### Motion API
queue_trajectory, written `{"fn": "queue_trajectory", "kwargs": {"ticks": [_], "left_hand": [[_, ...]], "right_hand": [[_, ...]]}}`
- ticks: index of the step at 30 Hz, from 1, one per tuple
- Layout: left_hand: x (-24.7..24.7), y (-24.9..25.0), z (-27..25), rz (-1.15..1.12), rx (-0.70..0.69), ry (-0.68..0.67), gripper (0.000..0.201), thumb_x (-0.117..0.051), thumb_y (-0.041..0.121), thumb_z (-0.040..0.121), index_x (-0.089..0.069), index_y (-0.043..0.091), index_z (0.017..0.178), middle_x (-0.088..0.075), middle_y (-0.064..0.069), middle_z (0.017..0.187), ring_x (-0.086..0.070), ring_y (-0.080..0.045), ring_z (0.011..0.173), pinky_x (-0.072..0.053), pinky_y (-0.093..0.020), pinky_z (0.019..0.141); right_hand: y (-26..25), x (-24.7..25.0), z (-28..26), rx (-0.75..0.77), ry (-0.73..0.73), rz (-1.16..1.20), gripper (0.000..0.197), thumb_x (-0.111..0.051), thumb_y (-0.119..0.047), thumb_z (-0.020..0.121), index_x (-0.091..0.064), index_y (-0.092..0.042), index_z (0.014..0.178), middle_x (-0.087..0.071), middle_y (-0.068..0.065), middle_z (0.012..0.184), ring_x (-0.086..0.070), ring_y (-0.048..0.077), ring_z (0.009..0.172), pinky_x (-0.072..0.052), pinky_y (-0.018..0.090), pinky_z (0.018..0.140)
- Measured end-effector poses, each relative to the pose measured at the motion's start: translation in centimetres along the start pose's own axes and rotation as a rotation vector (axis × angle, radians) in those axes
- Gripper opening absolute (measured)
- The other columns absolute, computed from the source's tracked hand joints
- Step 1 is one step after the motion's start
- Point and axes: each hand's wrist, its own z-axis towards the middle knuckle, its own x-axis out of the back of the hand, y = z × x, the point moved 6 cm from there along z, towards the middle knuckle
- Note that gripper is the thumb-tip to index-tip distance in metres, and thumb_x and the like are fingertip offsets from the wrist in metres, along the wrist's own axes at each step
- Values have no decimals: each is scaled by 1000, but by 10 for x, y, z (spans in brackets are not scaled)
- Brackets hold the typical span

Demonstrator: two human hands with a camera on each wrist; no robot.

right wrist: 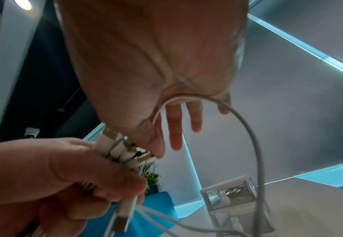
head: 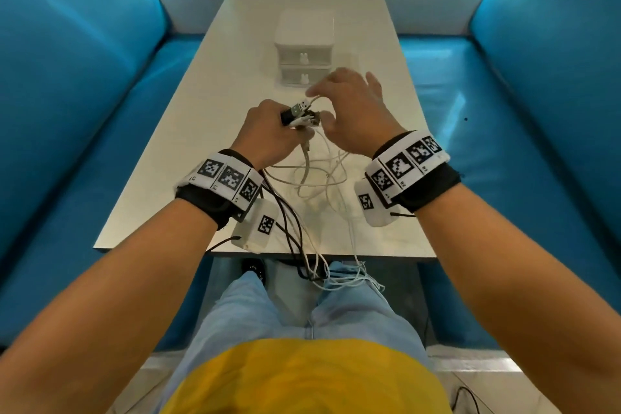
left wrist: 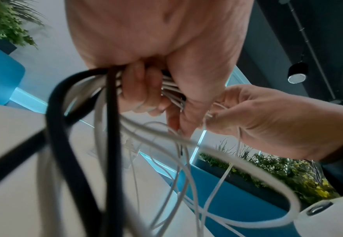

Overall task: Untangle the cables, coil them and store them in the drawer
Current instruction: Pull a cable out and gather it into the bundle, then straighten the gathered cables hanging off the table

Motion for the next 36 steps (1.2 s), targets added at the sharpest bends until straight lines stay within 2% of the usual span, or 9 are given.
{"fn": "queue_trajectory", "kwargs": {"ticks": [4, 7, 9, 13, 16, 20, 26, 32, 36], "left_hand": [[5, -2, -1, -38, -20, 64, 31, -69, 23, 82, -55, 22, 54, -53, 8, 54, -45, -5, 49, -31, -10, 44], [2, -3, -2, -107, -19, 62, 31, -71, 23, 81, -56, 23, 54, -52, 8, 51, -42, -3, 45, -29, -13, 44], [-1, -3, -2, -213, -6, 56, 31, -71, 22, 81, -57, 25, 53, -51, 12, 46, -40, -1, 43, -32, -19, 49], [-11, -3, -4, -394, 26, 0, 22, -69, 18, 86, -61, 19, 65, -49, 18, 42, -40, 2, 40, -32, -13, 47], [-18, -4, -3, -424, 11, -46, 16, -71, 23, 84, -70, 8, 81, -66, 6, 71, -58, -4, 69, -42, -13, 69], [-18, -9, -4, -422, 18, -16, 5, -68, 11, 86, -72, 15, 84, -67, 7, 78, -59, 1, 71, -42, -11, 71], [-12, 17, -10, -601, 25, -13, 17, -60, 17, 93, -68, 5, 103, -43, 17, 39, -37, 1, 36, -27, -11, 43], [-26, 66, -20, -778, -21, -240, 34, -50, 29, 99, -64, 10, 75, -29, 2, 57, -20, -9, 47, -14, -23, 43], [-56, 111, -36, -761, -100, -363, 41, -49, 34, 98, -61, 10, 67, -32, 3, 55, -21, -8, 45, -15, -22, 43]], "right_hand": [[-1, -1, -2, 0, -44, -121, 31, -48, -30, 93, -60, -27, 121, -57, -3, 125, -47, 23, 125, -17, 53, 112], [-3, 5, -2, 12, -10, -53, 23, -42, -28, 93, -63, -22, 87, -62, -5, 92, -59, 24, 95, -37, 39, 87], [-2, 8, -1, -13, 12, 28, 27, -42, -27, 94, -64, -16, 84, -65, -4, 87, -60, 24, 87, -42, 36, 76], [5, 13, -1, -86, 68, 193, 31, -43, -32, 97, -67, -15, 86, -67, 2, 84, -59, 25, 83, -45, 33, 72], [9, 14, 0, -132, 122, 268, 34, -44, -33, 98, -66, -12, 82, -68, 3, 81, -61, 25, 82, -49, 37, 77], [24, 26, 4, -228, 213, 337, 36, -45, -37, 97, -66, -13, 80, -69, 3, 82, -63, 26, 83, -51, 41, 81], [26, 27, -9, -152, 135, 335, 32, -49, -30, 97, -67, -6, 85, -62, 4, 67, -56, 17, 66, -44, 27, 63], [121, 58, -108, -484, 132, 269, 45, -52, -29, 95, -40, -10, 57, -31, -1, 54, -31, 17, 55, -25, 26, 51], [188, 50, -213, -800, -4, 322, 19, -56, -28, 92, -66, -15, 82, -59, 5, 72, -49, 17, 62, -38, 29, 57]]}}
